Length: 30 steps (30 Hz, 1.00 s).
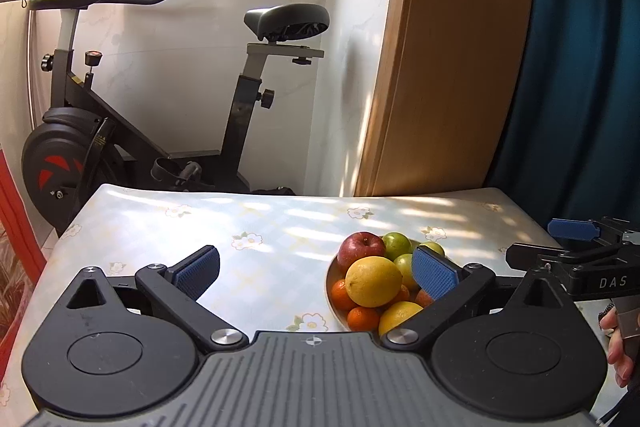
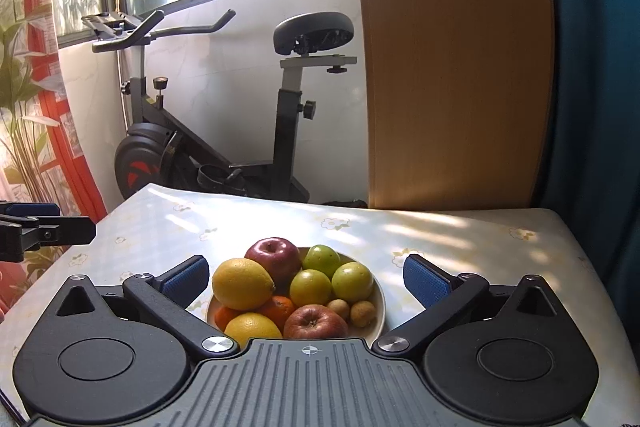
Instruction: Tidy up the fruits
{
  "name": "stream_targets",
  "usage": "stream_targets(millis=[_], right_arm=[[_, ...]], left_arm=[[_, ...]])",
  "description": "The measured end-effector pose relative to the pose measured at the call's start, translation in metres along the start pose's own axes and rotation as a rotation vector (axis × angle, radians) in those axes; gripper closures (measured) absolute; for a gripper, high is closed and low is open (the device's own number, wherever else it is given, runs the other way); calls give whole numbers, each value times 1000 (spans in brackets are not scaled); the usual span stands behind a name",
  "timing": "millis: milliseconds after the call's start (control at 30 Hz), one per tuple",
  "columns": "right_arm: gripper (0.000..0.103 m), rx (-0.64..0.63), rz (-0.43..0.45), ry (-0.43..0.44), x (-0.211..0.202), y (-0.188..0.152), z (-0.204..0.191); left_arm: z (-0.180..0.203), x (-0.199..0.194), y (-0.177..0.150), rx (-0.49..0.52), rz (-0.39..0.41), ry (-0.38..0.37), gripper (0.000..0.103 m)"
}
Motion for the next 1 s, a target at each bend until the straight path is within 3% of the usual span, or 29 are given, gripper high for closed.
stream_targets(millis=[533,1000], right_arm=[[0,20,43,19,-63,6,-30],[0,-11,68,-2,-81,11,-41]], left_arm=[[10,-65,-1,-24,70,110,0],[18,-81,2,-10,103,122,0]])
Point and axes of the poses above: each gripper's, at about its wrist camera, not at the fingertips, and x roughly the way its jaws point, z to its right, y to its top, the point moved 2 cm from there along x, roughly the way its jaws point, and after that the axes turned 3 degrees about -y, right-handed, at the moved point
